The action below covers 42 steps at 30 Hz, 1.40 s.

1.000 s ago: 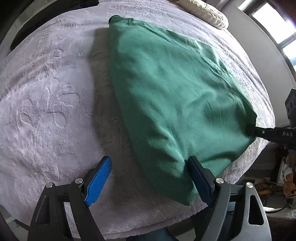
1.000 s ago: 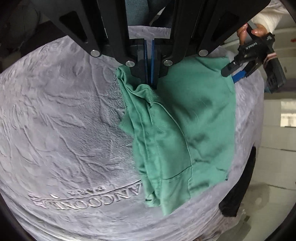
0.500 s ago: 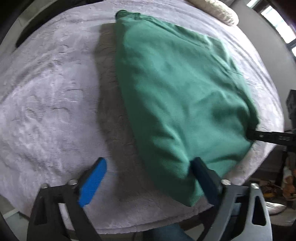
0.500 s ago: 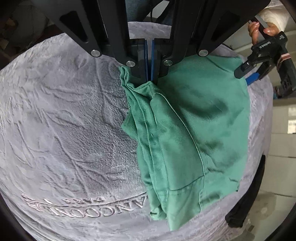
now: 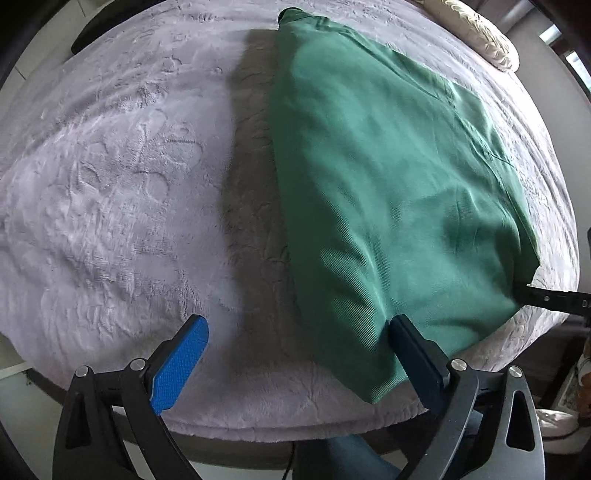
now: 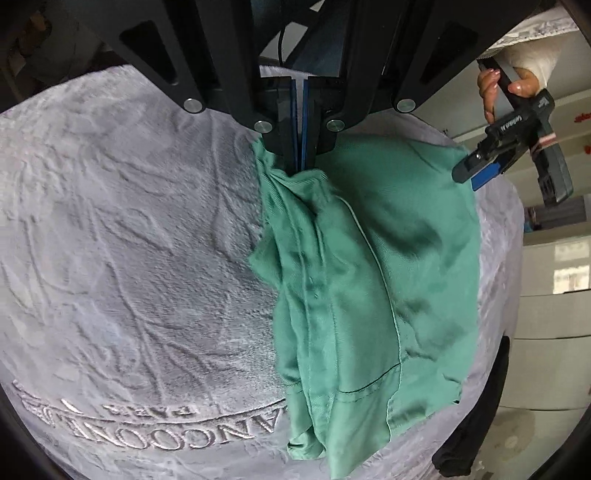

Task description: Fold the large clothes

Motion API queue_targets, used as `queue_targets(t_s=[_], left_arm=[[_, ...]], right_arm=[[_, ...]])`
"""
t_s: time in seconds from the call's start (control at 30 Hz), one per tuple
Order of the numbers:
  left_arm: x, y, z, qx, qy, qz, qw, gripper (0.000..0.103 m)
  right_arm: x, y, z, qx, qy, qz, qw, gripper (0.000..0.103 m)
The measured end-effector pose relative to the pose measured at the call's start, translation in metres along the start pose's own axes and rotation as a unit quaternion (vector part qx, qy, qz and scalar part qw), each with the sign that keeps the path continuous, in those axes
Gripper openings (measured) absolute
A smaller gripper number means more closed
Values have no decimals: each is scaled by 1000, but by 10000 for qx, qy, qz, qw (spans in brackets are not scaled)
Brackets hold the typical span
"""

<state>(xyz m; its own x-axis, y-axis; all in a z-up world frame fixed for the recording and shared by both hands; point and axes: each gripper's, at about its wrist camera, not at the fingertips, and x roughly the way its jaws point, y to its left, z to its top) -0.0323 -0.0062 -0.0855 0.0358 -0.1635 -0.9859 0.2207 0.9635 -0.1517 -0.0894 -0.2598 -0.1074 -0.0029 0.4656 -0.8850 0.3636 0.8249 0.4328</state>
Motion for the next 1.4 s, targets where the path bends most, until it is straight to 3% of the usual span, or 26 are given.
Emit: queue_targets(t_s=[0.37, 0.4, 0.5, 0.73, 0.83, 0.97, 1.03, 1.2, 1.23, 1.4], left_arm=[[-10, -4, 17, 129, 155, 277, 9994, 99], [-14, -5, 20, 164, 134, 365, 9991, 99], [-26, -7, 29, 199, 8, 506, 9985, 99], [-59, -9, 54, 102, -340, 553, 9978, 99], [-70, -14, 59, 73, -459, 687, 9966, 99], [-85, -21, 67, -19, -590, 593, 9965, 102], [-91, -26, 70, -16, -644, 588, 9962, 102], [-103, -35, 76, -15, -807, 573, 9951, 102], [-105, -37, 77, -5, -823, 554, 9951, 102], [-110, -45, 78, 93, -911, 618, 9939, 102]], right_arm=[[-47, 15, -1, -32, -448, -245, 9987, 6], [-53, 20, 2, -40, -543, -264, 9982, 13], [-62, 34, 7, -164, -742, -452, 9961, 64], [-66, 69, 22, -358, -844, -665, 9936, 66], [-73, 80, 26, -366, -958, -786, 9916, 78], [-85, 96, 28, -431, -1150, -885, 9885, 83], [-91, 103, 32, -474, -1235, -954, 9866, 91], [-103, 118, 33, -606, -1405, -1336, 9792, 93], [-104, 120, 33, -623, -1421, -1404, 9779, 103], [-105, 129, 32, -748, -1547, -1704, 9703, 103]])
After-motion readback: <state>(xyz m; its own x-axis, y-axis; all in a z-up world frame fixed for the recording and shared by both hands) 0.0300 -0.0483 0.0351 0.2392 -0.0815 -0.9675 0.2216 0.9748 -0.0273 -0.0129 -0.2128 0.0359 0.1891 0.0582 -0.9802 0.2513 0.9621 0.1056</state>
